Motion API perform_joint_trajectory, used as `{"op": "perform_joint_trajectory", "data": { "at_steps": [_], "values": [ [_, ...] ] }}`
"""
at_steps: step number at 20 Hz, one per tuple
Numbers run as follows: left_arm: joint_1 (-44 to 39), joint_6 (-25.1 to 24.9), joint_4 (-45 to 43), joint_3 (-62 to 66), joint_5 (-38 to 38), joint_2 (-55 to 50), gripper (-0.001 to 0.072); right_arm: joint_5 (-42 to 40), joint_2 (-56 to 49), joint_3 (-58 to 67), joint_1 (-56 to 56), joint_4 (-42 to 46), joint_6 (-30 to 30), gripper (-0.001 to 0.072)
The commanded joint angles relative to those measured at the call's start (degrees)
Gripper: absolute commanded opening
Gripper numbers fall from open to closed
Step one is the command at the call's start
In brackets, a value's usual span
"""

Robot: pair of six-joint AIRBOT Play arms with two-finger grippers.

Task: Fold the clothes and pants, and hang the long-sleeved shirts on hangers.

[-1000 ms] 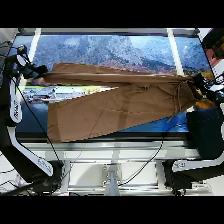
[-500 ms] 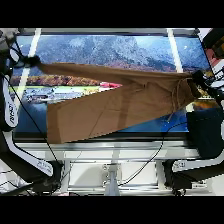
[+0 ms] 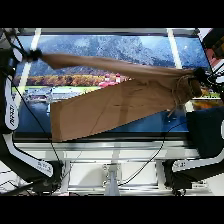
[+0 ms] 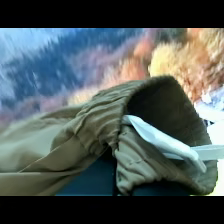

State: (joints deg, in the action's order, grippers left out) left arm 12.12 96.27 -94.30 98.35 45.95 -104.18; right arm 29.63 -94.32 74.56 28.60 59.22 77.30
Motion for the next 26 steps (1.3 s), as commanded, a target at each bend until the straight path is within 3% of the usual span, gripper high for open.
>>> {"op": "perform_joint_trajectory", "data": {
  "at_steps": [1, 12, 13, 14, 15, 16, 19, 23, 24, 25, 26],
  "values": [
    [1.05, -0.24, -2.19, -10.45, 10.54, -0.5, 0.0016, 7.74, -2.6, 0.24, 0.04, 3.82, 0.0, 0.0035],
    [1.18, -0.24, -3.17, -13.92, 11.28, -1.2, 0.0027, -2.64, -2.82, 0.31, -0.33, 0.24, 0.07, 0.0038],
    [1.18, -0.24, -3.17, -13.88, 11.3, -1.16, 0.003, -2.93, -2.8, 0.31, -0.33, 0.31, 0.07, 0.0118],
    [1.18, -0.24, -3.19, -13.84, 11.3, -0.98, 0.005, -2.91, -2.8, 0.31, -0.33, 0.31, 0.07, 0.0371],
    [1.18, -0.24, -3.21, -13.79, 10.97, -0.63, 0.012, -3.34, -2.8, 0.31, -0.31, 0.37, 0.07, 0.0615],
    [1.18, -0.24, -3.21, -13.79, 10.32, -0.09, 0.013, -4.04, -2.69, 0.35, -0.31, 0.35, 0.07, 0.066],
    [1.44, -0.24, -4.11, -13.66, 8.24, 2.75, 0.013, -3.28, -2.25, 3.1, 0.74, 0.83, 0.24, 0.0658],
    [1.53, -0.28, -10.51, -13.66, 9.66, 8.31, 0.0131, 8.83, -2.23, 12.35, 5.4, 3.41, 1.75, 0.0636],
    [1.75, -0.96, -10.84, -13.68, 9.84, 9.84, 0.0153, 14.82, -2.23, 15.04, 7.23, 5.97, 1.16, 0.0607],
    [1.92, -2.34, -10.6, -13.68, 9.97, 11.17, 0.0247, 20.9, -2.23, 17.22, 9.01, 8.63, -1.11, 0.0607],
    [2.03, -2.89, -10.67, -13.68, 10.25, 12.39, 0.0492, 27.74, -2.23, 18.97, 10.86, 10.47, -5.68, 0.0608]
  ]
}}
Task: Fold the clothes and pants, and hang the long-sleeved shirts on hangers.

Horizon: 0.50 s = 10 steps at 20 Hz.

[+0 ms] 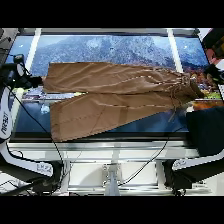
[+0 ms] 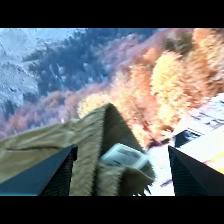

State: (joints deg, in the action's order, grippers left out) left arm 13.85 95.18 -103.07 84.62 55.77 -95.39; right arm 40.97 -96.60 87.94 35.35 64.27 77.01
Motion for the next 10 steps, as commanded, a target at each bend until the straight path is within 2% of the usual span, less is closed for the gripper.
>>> {"op": "perform_joint_trajectory", "data": {
  "at_steps": [1, 3, 5, 6, 7, 10],
  "values": [
    [0.33, -1.75, -1.9, 0.04, 0.66, 4.5, 0.0708, 22.21, 0.04, 6.36, 5.77, 5.73, -11.34, 0.0608],
    [0.28, -1.66, -1.79, 0.04, 2.19, 5.64, 0.0713, 33.68, -0.26, 6.25, 7.89, 6.58, -24.79, 0.0608],
    [0.09, -1.51, -1.11, 0.04, 3.3, 5.6, 0.0712, 39.1, -0.35, 4.85, 7.67, 8.11, -37.44, 0.0621],
    [0.04, -1.49, -0.11, 0.02, 3.52, 5.51, 0.0712, 38.93, -0.35, 4.04, 7.13, 8.04, -41.18, 0.0669],
    [0.07, -1.49, 1.29, 0.02, 3.52, 5.49, 0.0712, 37.55, -0.44, 3.52, 6.27, 8.09, -44.04, 0.0686],
    [0.04, -1.51, 4.81, 0.02, 3.48, 5.49, 0.0712, 35.52, -1.11, 3.41, 3.06, 8.11, -49.99, 0.0687]
  ]
}}
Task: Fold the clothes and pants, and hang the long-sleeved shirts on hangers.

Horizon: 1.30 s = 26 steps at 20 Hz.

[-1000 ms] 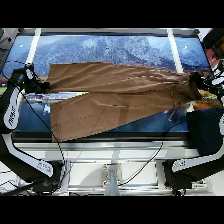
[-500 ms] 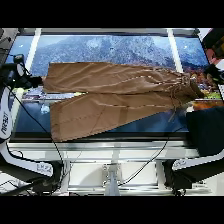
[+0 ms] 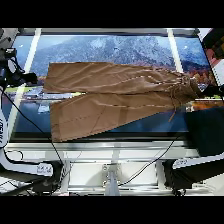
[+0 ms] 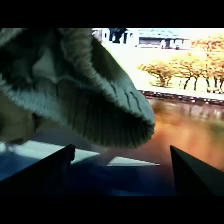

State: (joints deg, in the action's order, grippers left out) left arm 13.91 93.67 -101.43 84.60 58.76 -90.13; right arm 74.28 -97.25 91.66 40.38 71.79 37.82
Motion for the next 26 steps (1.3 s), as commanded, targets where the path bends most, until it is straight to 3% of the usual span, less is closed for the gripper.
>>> {"op": "perform_joint_trajectory", "data": {
  "at_steps": [1, 5, 10, 12, 16, 23, 26],
  "values": [
    [-0.02, 0.02, 3.15, 0.04, 0.5, 0.22, 0.0712, 2.19, -0.66, -0.28, -3.1, 0.74, -13.0, 0.0687],
    [-0.04, 0.02, 3.15, 0.04, 0.66, 0.22, 0.0712, 2.23, -0.72, -0.28, -6.08, 2.21, -19.15, 0.0686],
    [-0.04, 0.02, 3.17, 0.04, 0.68, 0.22, 0.0711, 2.36, -0.76, -0.28, -6.49, 7.85, -19.06, 0.0686],
    [-0.2, 0.55, 3.13, 0.04, 0.66, 0.22, 0.0711, -2.05, -0.92, -0.28, -6.49, 7.98, -18.91, 0.0677],
    [-0.44, 2.6, 3.15, 0.04, 0.66, 0.15, 0.071, -9.07, -2.19, -0.28, -6.56, 8.17, -12.98, 0.0673],
    [-1.33, 3.89, 3.13, 0.04, 0.66, 0.15, 0.071, -10.8, -5.31, -0.28, -6.56, 8.2, -12.44, 0.0647],
    [-1.44, 3.82, 3.1, -0.09, 0.96, 0.11, 0.071, -16.85, -6.32, -0.26, -6.45, 9.16, -5.18, 0.0644]
  ]
}}
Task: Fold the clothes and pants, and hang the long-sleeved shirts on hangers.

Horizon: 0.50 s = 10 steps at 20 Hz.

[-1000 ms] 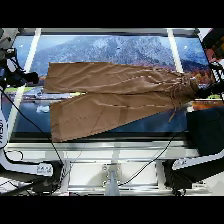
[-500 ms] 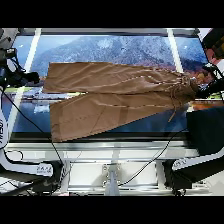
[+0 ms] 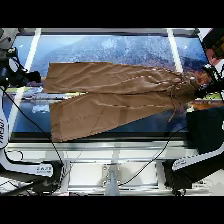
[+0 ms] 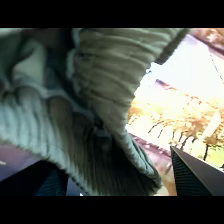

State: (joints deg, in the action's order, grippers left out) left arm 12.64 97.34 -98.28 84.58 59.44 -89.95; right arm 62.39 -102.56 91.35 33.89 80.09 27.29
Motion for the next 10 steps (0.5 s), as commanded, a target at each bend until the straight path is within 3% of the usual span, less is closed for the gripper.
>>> {"op": "perform_joint_trajectory", "data": {
  "at_steps": [1, 2, 4, 5, 6, 7, 9, 10],
  "values": [
    [-0.17, 0.13, -0.07, -0.07, 0.5, -0.07, 0.071, -5.92, -1.55, 0.09, 0.04, 0.94, 6.97, 0.0634],
    [-0.17, 0.17, -0.04, -0.07, 0.63, -0.07, 0.071, -6.01, -2.21, 0.09, 0.04, 0.98, 8.04, 0.0632],
    [-0.26, 0.2, 0.0, -0.09, 1.03, -0.07, 0.071, -3.85, -3.43, 0.15, 0.02, 0.94, 10.19, 0.0526],
    [-0.42, 0.2, -0.04, -0.09, 1.4, -0.07, 0.071, -2.51, -3.67, 0.15, 0.02, 0.96, 11.74, 0.0441],
    [-0.46, 0.2, 0.0, -0.09, 1.66, -0.07, 0.071, -1.77, -3.67, 0.2, 0.02, 0.98, 12.5, 0.0291],
    [-0.66, 0.2, -0.02, -0.09, 1.81, -0.07, 0.071, -2.23, -3.5, 0.2, 0.02, 0.92, 12.74, 0.022],
    [-1.01, 0.22, 0.04, -0.07, 2.45, -0.07, 0.071, -3.65, -3.13, 0.22, 0.02, 0.92, 12.85, 0.0207],
    [-1.25, 0.17, -0.04, -0.07, 3.58, -0.07, 0.0709, -3.78, -2.75, 0.22, 0.02, 0.9, 14.91, 0.0128]
  ]
}}
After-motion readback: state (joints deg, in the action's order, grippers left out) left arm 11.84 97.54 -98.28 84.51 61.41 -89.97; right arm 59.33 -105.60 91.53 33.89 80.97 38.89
